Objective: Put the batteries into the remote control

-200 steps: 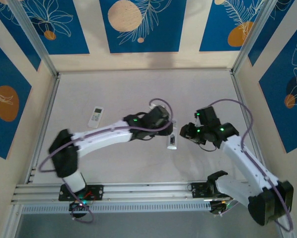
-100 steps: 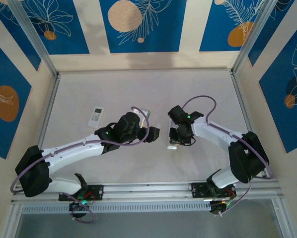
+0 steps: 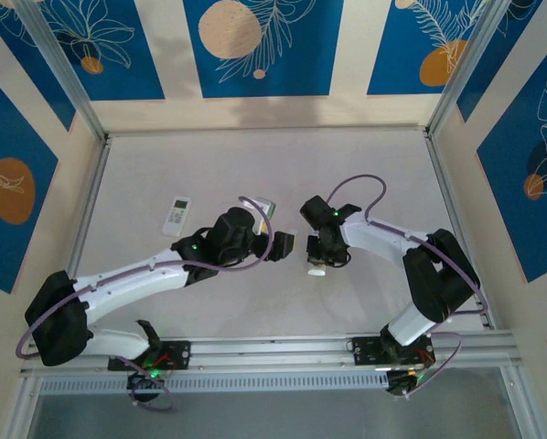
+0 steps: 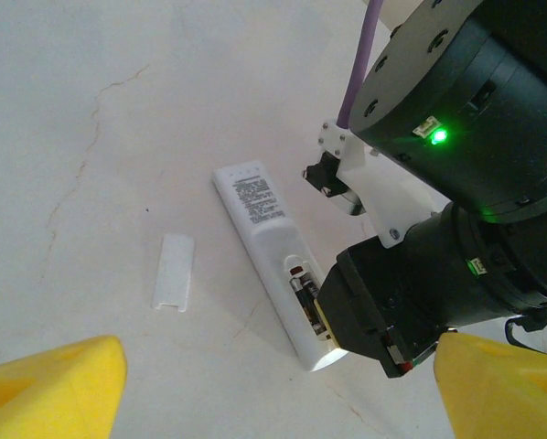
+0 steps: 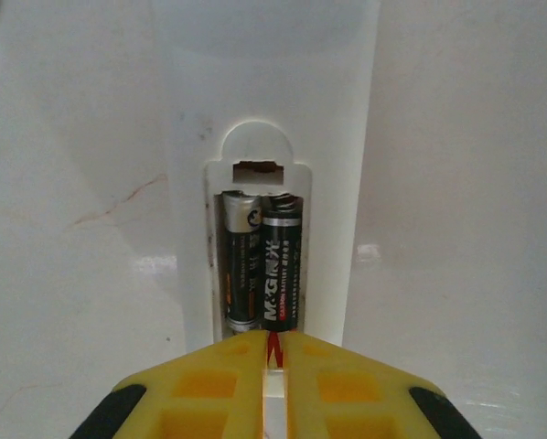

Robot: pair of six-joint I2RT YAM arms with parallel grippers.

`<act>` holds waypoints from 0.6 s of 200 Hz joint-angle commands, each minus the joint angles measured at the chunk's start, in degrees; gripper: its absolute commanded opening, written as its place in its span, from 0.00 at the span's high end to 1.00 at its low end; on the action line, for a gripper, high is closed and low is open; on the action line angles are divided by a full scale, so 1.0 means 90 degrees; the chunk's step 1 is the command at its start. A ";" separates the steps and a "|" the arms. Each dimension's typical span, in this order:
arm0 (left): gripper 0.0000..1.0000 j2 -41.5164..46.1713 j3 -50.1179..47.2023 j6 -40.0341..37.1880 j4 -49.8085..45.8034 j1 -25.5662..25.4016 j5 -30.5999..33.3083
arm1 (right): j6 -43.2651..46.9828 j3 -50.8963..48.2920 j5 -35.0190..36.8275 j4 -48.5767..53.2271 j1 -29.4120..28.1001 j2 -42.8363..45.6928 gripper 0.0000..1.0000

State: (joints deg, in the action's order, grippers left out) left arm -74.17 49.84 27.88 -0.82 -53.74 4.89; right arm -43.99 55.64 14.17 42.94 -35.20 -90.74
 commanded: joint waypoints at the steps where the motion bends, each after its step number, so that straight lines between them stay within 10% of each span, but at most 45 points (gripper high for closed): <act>1: 0.13 0.0123 -0.0072 -0.0096 0.0169 0.0004 0.0176 | -0.0108 0.0126 0.0171 0.0019 -0.0034 -0.0203 0.87; 120: 0.12 0.0043 -0.0086 -0.0002 0.0170 0.0004 0.0222 | 0.0016 0.0624 0.0392 0.0383 -0.0059 0.0201 0.83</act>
State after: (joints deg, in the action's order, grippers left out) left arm -74.19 49.84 27.94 0.01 -53.74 5.67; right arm -43.81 58.22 16.47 44.62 -35.64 -93.56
